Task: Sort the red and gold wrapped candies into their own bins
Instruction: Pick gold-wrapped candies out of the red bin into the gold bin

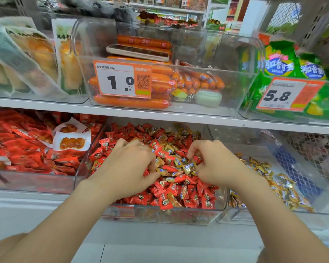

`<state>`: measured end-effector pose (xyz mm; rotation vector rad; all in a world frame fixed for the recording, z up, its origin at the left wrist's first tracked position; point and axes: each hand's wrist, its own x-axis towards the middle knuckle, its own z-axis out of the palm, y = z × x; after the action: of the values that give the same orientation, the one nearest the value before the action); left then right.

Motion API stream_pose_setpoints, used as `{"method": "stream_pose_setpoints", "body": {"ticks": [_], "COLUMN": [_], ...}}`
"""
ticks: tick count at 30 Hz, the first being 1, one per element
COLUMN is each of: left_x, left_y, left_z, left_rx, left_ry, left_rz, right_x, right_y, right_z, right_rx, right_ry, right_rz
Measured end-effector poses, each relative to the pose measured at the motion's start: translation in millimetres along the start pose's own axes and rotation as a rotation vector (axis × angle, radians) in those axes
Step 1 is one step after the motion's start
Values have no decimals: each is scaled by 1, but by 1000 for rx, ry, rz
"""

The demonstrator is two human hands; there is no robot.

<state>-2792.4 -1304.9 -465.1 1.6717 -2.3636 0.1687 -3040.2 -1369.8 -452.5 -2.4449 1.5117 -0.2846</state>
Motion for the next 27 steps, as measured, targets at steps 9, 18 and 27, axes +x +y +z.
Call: {"method": "stream_pose_setpoints", "body": {"ticks": [9, 18, 27], "left_x": [1, -4, -9], "left_y": [14, 7, 16], "left_z": [1, 4, -1], "left_rx": [-303, -175, -50], "left_ry": [-70, -143, 8], "left_rz": [179, 166, 97], "right_x": [-1, -30, -48], "right_y": [-4, -24, -32], "right_z": [7, -15, -10], "right_rx": [18, 253, 87], "right_ry": [20, 164, -39], "right_rz": [-158, -120, -93]}}
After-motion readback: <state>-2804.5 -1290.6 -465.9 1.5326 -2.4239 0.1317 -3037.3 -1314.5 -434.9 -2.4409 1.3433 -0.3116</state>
